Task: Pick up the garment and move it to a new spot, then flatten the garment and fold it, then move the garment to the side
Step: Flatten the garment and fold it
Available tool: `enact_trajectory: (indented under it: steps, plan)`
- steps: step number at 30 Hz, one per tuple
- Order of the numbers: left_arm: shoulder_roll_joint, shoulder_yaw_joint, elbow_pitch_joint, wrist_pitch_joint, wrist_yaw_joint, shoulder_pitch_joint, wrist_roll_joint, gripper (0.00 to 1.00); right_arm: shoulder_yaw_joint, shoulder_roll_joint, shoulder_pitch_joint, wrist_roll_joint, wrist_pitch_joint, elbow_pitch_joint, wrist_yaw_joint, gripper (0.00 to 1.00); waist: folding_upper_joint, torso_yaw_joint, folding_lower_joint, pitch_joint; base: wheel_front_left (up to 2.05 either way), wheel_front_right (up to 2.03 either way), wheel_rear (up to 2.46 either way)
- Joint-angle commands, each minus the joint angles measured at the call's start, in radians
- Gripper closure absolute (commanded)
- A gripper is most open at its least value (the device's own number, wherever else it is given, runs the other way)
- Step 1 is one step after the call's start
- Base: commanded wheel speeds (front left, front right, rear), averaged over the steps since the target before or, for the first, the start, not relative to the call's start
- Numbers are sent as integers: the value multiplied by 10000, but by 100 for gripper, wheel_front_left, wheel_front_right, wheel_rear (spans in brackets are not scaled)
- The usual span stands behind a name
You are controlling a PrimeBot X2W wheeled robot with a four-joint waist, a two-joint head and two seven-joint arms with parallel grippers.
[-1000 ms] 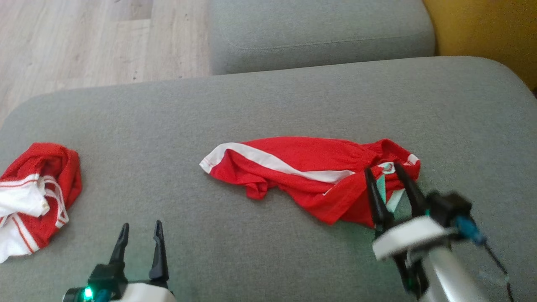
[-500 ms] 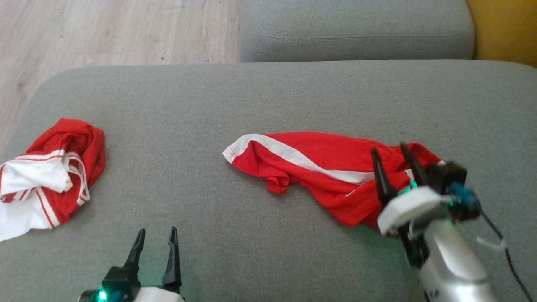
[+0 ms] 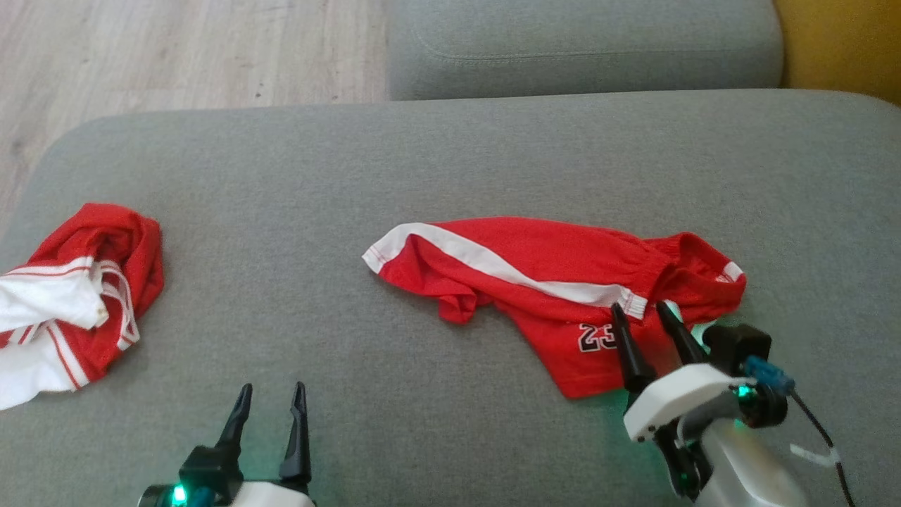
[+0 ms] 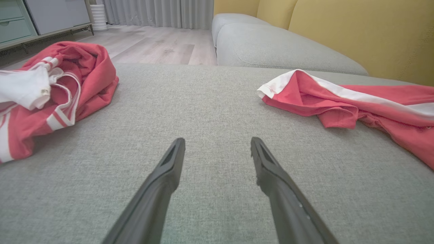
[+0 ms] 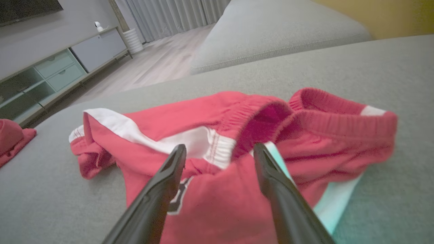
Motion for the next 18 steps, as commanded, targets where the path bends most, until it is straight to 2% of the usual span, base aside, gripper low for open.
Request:
enact_trajectory:
  steps: [1, 7, 8, 9, 10, 13, 18]
  plan:
    - [13, 249, -189, -53, -58, -495, -5, 0, 283, 28, -572, 96, -65, -253, -7, 0, 0, 89, -1, 3, 0, 0, 0]
    - [13, 193, -156, -53, -77, -435, 33, 0, 538, 28, -923, 815, -65, 421, -7, 0, 0, 527, -1, -29, 0, 0, 0]
    - [13, 218, -158, -53, -73, -407, 32, 0, 567, 28, -946, 861, -65, 457, -7, 4, 0, 558, -1, -30, 0, 0, 0]
    - [13, 231, -163, -53, -74, -381, 32, 0, 577, 28, -962, 892, -65, 486, -7, 42, 0, 583, -1, -34, 0, 0, 0]
    - [13, 236, -165, -53, -79, -359, 35, 0, 565, 28, -976, 897, -65, 502, -7, 97, 0, 604, -1, -41, 0, 0, 0]
    - [13, 249, -171, -53, -85, -329, 39, 0, 398, 28, -997, 856, -65, 352, -7, 100, 0, 615, -1, -50, 0, 0, 0]
    - [13, 213, -292, -53, -71, -248, -32, 0, -25, 27, -739, 814, -65, -785, -7, 100, 0, 448, -1, -180, 0, 0, 0]
